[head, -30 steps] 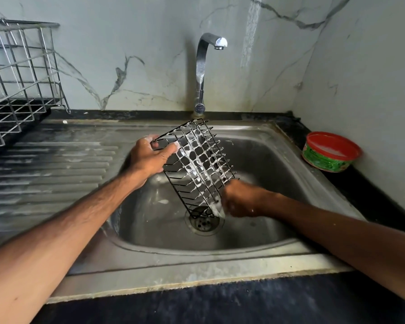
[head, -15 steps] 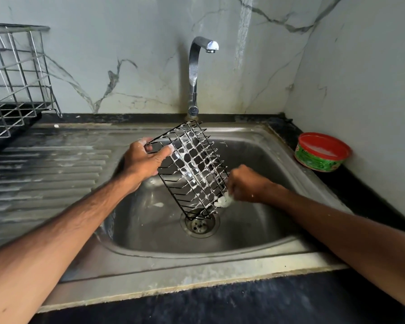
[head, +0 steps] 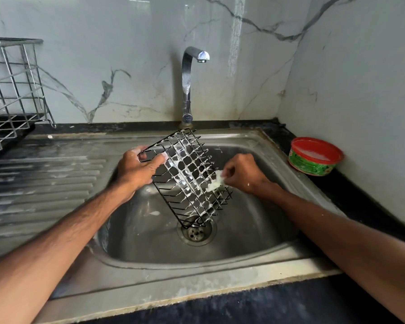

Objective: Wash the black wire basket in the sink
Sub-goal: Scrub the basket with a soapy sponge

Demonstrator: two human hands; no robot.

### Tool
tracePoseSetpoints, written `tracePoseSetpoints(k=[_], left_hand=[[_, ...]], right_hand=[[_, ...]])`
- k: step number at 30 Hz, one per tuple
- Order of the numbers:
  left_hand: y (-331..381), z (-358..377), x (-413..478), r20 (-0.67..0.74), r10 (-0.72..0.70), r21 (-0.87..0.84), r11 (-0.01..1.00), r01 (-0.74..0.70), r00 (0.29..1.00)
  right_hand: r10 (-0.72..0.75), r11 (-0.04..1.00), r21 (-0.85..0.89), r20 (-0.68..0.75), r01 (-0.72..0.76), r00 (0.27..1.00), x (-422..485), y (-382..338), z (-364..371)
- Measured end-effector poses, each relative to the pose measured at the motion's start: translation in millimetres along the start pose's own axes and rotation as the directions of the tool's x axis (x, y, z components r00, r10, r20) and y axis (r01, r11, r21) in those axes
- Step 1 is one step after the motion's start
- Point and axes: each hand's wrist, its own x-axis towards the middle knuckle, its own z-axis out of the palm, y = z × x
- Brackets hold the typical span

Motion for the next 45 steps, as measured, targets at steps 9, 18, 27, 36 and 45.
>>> tracePoseSetpoints(k=[9, 18, 27, 36, 45], left_hand=[[4, 1, -2, 0.011, -0.009, -0.05, 0.999, 0.01, 1.0], [7, 0, -5, 0.022, 0.02, -0.047, 0.999, -0.019, 1.0], [5, -2, -4, 0.04, 0.022, -0.048, 0.999, -0.02, 0.999], [12, -7, -8, 0.154, 0.02, -0.019, 1.0, -0.017, 0.988], [25, -10, -18, 0.194, 0.01, -0.032, 0.999, -0.004, 0.981]], right_hand=[[0.103, 0.994, -0.048, 0.134, -0.098, 0.986, -3, 1, -1], [0.154, 0.976, -0.202, 0.401, -0.077, 0.903, -15, 6, 10], [0.138, 0.99, -0.063, 0.189, -0.129, 0.972, -8, 0, 6], [0.272, 0.802, 0.469, 0.267, -0.371, 0.925, -3, -18, -16], [0.224, 0.876, 0.337, 0.35, -0.346, 0.91, -2, -18, -18]])
